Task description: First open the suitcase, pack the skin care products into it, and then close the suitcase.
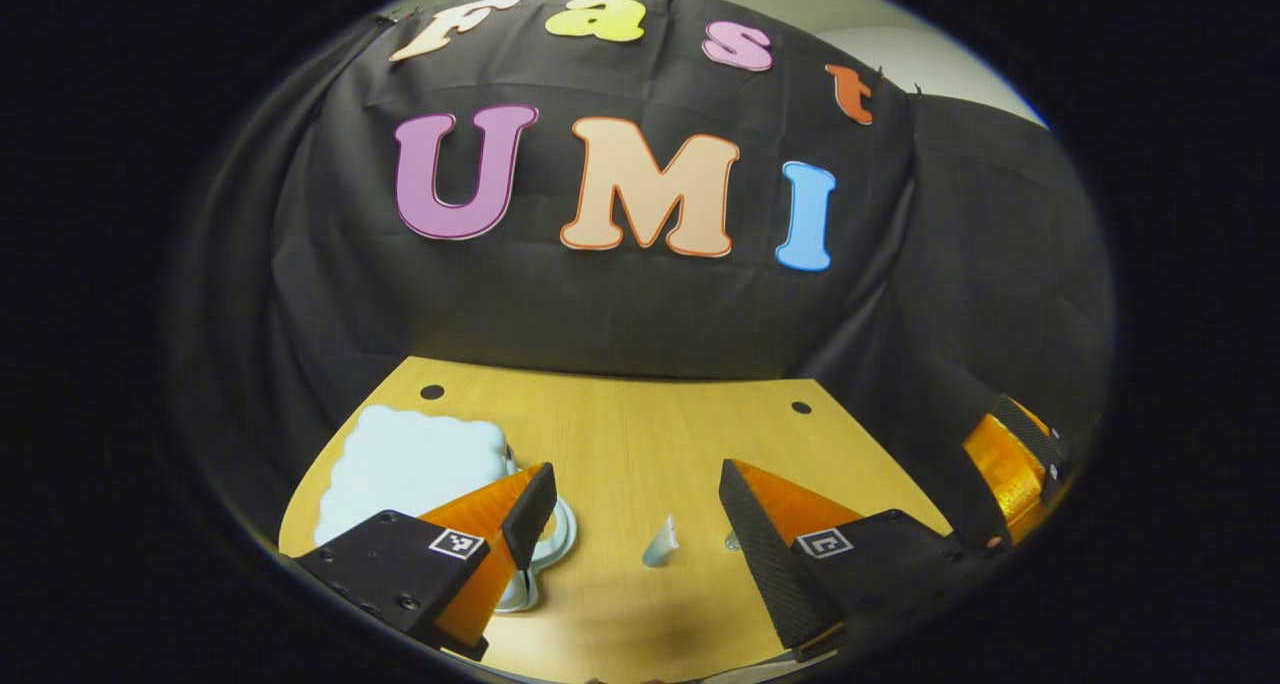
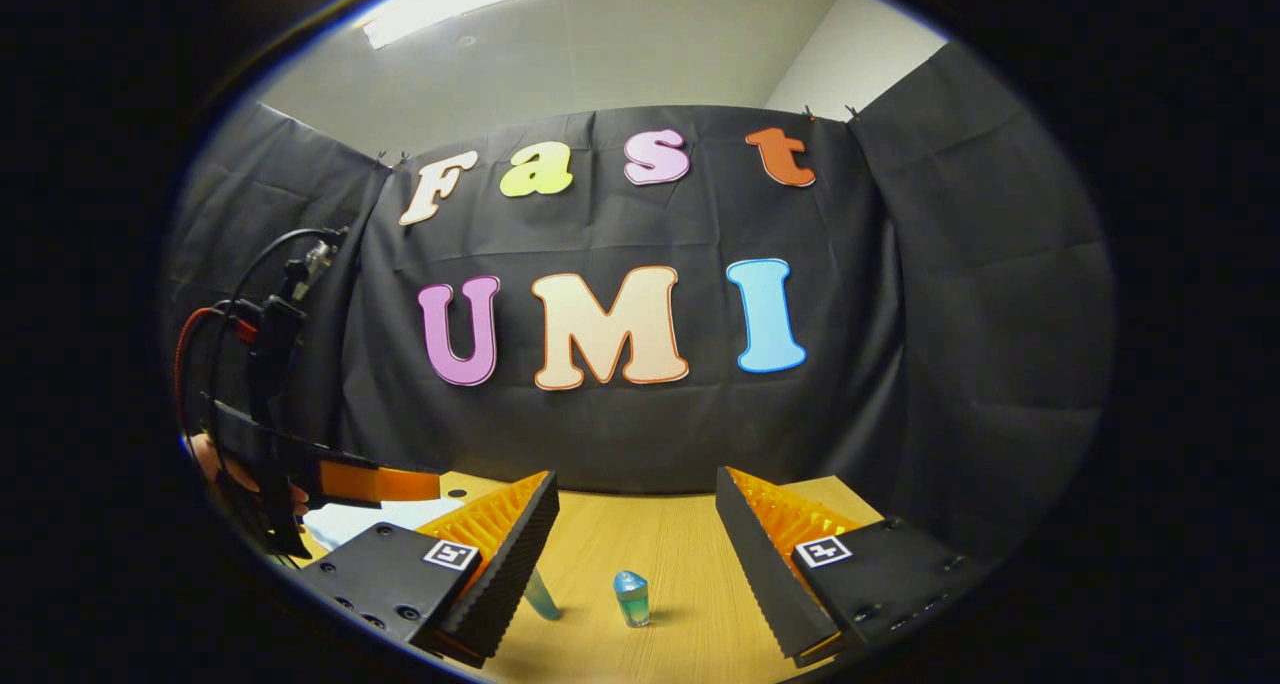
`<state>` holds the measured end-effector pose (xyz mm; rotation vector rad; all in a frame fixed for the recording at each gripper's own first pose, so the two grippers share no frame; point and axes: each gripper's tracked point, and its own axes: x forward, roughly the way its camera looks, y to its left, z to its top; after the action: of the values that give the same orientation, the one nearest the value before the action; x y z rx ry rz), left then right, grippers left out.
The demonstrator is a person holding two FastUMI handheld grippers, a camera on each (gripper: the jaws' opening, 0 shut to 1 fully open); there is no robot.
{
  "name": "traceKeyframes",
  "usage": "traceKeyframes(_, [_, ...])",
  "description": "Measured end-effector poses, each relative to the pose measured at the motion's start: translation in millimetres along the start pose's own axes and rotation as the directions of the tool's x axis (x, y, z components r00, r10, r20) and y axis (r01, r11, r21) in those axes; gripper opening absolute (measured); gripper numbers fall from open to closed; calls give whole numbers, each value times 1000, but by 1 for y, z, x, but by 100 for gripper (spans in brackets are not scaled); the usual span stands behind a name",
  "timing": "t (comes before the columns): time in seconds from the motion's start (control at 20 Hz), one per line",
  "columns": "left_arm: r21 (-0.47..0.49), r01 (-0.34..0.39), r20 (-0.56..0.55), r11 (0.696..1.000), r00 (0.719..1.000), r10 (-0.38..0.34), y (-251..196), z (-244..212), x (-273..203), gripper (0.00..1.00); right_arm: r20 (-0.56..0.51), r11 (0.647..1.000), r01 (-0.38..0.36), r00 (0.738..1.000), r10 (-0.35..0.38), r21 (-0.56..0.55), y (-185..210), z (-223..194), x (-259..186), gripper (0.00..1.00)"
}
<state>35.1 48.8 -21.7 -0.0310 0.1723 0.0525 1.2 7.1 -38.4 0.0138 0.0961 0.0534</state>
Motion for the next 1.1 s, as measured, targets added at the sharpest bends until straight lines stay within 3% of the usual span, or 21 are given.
traceKeyframes(0.25, [-41,-18,-210,999,978,9,24,-28,40,96,-47,1000,2,999,-1,22,-8,-17,5,99])
traceKeyframes(0.45, [-149,-101,-436,984,899,26,44,-65,75,95,-80,999,14,997,-11,43,-18,-30,3,99])
traceKeyframes(0.6, [-150,-166,-544,975,837,59,62,-90,98,95,-101,998,28,995,-21,64,-26,-38,2,99])
traceKeyframes(1.0, [-92,-241,-689,966,716,113,85,-132,138,93,-161,991,71,986,-53,110,-47,-57,1,98])
traceKeyframes(1.1, [-82,-257,-714,963,689,122,87,-140,144,87,-167,991,80,984,-61,109,-51,-58,1,98])
